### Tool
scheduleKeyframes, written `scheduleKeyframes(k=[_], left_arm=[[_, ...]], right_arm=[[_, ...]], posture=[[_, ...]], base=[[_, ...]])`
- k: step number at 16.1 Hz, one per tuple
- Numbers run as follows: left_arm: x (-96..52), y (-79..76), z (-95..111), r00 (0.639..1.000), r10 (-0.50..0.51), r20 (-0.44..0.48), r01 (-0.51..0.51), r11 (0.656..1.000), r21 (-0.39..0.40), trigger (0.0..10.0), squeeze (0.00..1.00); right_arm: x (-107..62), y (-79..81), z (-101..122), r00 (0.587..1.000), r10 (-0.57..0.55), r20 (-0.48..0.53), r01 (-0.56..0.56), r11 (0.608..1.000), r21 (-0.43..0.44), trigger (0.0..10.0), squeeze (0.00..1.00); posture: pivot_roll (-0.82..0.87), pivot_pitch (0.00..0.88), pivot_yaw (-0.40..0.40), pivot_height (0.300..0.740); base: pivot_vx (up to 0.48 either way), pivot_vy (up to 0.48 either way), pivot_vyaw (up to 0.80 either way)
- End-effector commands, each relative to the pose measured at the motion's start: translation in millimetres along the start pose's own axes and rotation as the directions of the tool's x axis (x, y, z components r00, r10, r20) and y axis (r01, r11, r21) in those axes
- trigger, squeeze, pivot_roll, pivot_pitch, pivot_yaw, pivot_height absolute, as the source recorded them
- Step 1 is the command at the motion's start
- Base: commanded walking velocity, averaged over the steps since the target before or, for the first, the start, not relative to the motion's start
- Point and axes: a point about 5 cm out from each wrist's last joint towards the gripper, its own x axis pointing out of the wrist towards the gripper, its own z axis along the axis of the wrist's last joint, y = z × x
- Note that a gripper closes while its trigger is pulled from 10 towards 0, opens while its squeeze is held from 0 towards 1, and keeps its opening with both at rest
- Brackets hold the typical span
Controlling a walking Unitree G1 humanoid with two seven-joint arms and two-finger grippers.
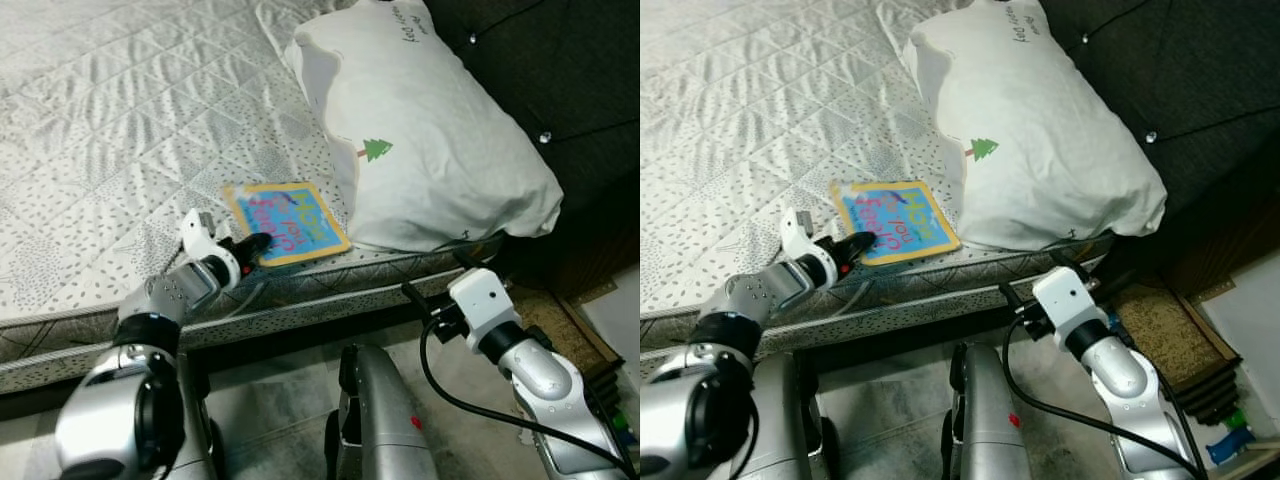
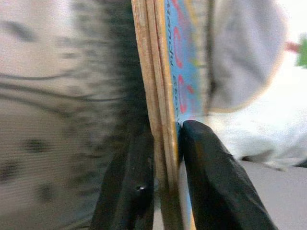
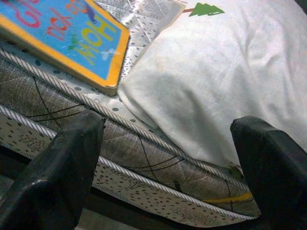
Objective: Clean up the room
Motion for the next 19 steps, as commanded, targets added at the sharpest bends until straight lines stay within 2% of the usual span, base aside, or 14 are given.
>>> scheduleKeyframes(k=[1, 4, 8, 11, 12, 14, 16, 18, 19], left_arm=[[0.6, 6.4, -5.6, 0.999, 0.041, -0.024, -0.041, 0.999, 0.022, 10.0, 1.0], [-8.1, 22.2, 8.8, 0.991, 0.13, 0.034, -0.132, 0.989, 0.065, 10.0, 1.0], [-18.5, 35.9, 23.0, 0.976, 0.198, 0.094, -0.205, 0.976, 0.076, 10.0, 1.0], [-28.9, 46.3, 40.4, 0.941, 0.282, 0.187, -0.303, 0.949, 0.09, 10.0, 1.0], [-27.5, 42.1, 43.3, 0.945, 0.264, 0.19, -0.288, 0.951, 0.113, 10.0, 1.0], [-23.5, 34.2, 48.7, 0.928, 0.273, 0.254, -0.321, 0.931, 0.174, 10.0, 1.0], [-23.1, 35.7, 45.1, 0.912, 0.295, 0.284, -0.349, 0.923, 0.161, 10.0, 1.0], [-27.9, 42.2, 43.3, 0.882, 0.331, 0.334, -0.395, 0.908, 0.143, 10.0, 1.0], [-30.5, 43.1, 37.7, 0.874, 0.331, 0.354, -0.395, 0.91, 0.124, 10.0, 1.0]], right_arm=[[-3.2, -2.9, -1.8, 1.0, 0.007, -0.009, -0.007, 1.0, -0.021, 10.0, 0.0], [-2.5, -2.2, -1.6, 1.0, 0.008, -0.006, -0.009, 1.0, -0.024, 10.0, 0.0], [0.1, -1.2, -0.9, 1.0, 0.012, 0.001, -0.012, 1.0, -0.028, 10.0, 0.0], [1.8, -0.1, -0.7, 1.0, 0.015, 0.005, -0.015, 0.999, -0.028, 10.0, 0.0], [2.3, 0.6, -1.1, 1.0, 0.017, 0.006, -0.017, 0.999, -0.029, 10.0, 0.0], [3.5, 2.5, -1.1, 1.0, 0.018, 0.01, -0.018, 0.999, -0.026, 10.0, 0.0], [5.3, 5.2, -0.2, 1.0, 0.017, 0.017, -0.017, 1.0, -0.023, 10.0, 0.0], [6.6, 7.2, -0.3, 1.0, 0.018, 0.021, -0.018, 1.0, -0.019, 10.0, 0.0], [7.5, 8.6, -1.1, 1.0, 0.02, 0.021, -0.019, 1.0, -0.016, 10.0, 0.0]], posture=[[-0.11, 0.218, -0.181, 0.539], [-0.11, 0.214, -0.18, 0.539], [-0.1, 0.209, -0.179, 0.539], [-0.1, 0.208, -0.178, 0.539], [-0.09, 0.206, -0.175, 0.539], [-0.09, 0.204, -0.169, 0.539], [-0.07, 0.204, -0.162, 0.539], [-0.06, 0.206, -0.159, 0.539], [-0.05, 0.205, -0.155, 0.539]], base=[[0.0, 0.0, 0.0], [0.0, 0.0, 0.0], [0.0, 0.0, 0.0], [0.0, 0.0, 0.0], [0.0, 0.0, 0.0], [0.0, 0.0, 0.0], [0.0, 0.0, 0.0], [0.0, 0.0, 0.0], [0.0, 0.0, 0.0]])
